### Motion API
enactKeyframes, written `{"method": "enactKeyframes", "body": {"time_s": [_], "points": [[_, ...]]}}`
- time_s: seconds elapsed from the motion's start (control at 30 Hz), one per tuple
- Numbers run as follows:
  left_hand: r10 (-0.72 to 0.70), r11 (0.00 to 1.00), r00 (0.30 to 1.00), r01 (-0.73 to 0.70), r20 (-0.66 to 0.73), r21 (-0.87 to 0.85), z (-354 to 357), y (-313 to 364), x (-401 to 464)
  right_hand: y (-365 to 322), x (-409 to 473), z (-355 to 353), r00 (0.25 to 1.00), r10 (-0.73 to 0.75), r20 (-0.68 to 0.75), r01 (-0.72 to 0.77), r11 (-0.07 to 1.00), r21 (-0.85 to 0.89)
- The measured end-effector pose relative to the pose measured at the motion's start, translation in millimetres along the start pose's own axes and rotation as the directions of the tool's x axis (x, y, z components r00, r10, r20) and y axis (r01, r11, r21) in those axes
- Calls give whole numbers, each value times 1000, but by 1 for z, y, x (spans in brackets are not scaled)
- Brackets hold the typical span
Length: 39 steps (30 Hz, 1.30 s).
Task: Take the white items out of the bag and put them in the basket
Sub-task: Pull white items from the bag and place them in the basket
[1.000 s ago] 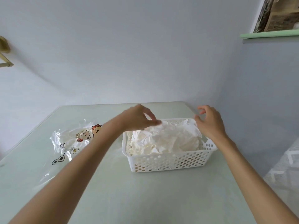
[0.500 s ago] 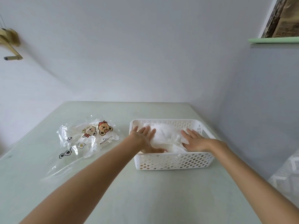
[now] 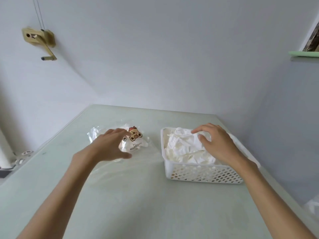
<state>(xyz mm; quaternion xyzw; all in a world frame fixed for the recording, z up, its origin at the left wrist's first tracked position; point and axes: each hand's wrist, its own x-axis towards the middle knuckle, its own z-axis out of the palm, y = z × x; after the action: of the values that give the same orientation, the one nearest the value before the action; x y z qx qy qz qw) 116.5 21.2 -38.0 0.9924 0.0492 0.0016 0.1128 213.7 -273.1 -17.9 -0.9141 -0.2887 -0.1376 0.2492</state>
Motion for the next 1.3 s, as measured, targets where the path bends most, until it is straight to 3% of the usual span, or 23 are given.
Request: {"method": "enactKeyframes", "body": {"time_s": [0.1, 0.17, 0.27, 0.37, 0.47, 0.53, 0.6, 0.7, 0.83, 1.0, 1.07, 1.2, 1.3], "points": [[-161, 987, 965, 156, 205, 37, 4, -32, -16, -59, 0, 28, 992, -119, 46, 115, 990, 77], [-158, 985, 947, 172, 280, -25, 5, -43, -21, -92, -2, 52, 976, -168, 141, 153, 982, 112], [-111, 980, 973, 142, 204, -143, 4, -39, -21, -115, -7, 73, 952, -171, 255, 161, 985, 62], [-83, 995, 980, 90, 183, -33, 9, -33, -18, -117, -16, 88, 935, -163, 314, 174, 985, -5], [-58, 998, 984, 64, 168, -29, 14, -38, -9, -112, -32, 104, 959, -238, 151, 244, 970, -19], [-35, 990, 986, 56, 165, -127, 12, -45, -5, -109, -42, 112, 948, -310, -70, 310, 951, -10], [-9, 973, 969, 65, 247, -219, 8, -50, -6, -108, -45, 119, 921, -353, -167, 349, 936, -51], [-42, 969, 941, 121, 335, -217, 11, -53, -8, -105, -40, 130, 910, -396, -120, 377, 913, -154], [-118, 984, 950, 152, 288, -98, 20, -56, -4, -95, -31, 139, 925, -379, -16, 363, 897, -254], [-99, 995, 988, 97, 118, 28, 33, -56, 3, -106, -40, 134, 890, -420, -175, 383, 899, -210], [-91, 994, 992, 96, 84, -50, 37, -56, 7, -110, -41, 136, 903, -392, -175, 352, 910, -221], [-91, 955, 978, 139, 188, -260, 35, -56, 5, -107, -32, 150, 954, -277, -117, 242, 938, -246], [-70, 860, 974, 168, 213, -482, 29, -57, 6, -104, -24, 160, 971, -202, -125, 163, 950, -266]]}}
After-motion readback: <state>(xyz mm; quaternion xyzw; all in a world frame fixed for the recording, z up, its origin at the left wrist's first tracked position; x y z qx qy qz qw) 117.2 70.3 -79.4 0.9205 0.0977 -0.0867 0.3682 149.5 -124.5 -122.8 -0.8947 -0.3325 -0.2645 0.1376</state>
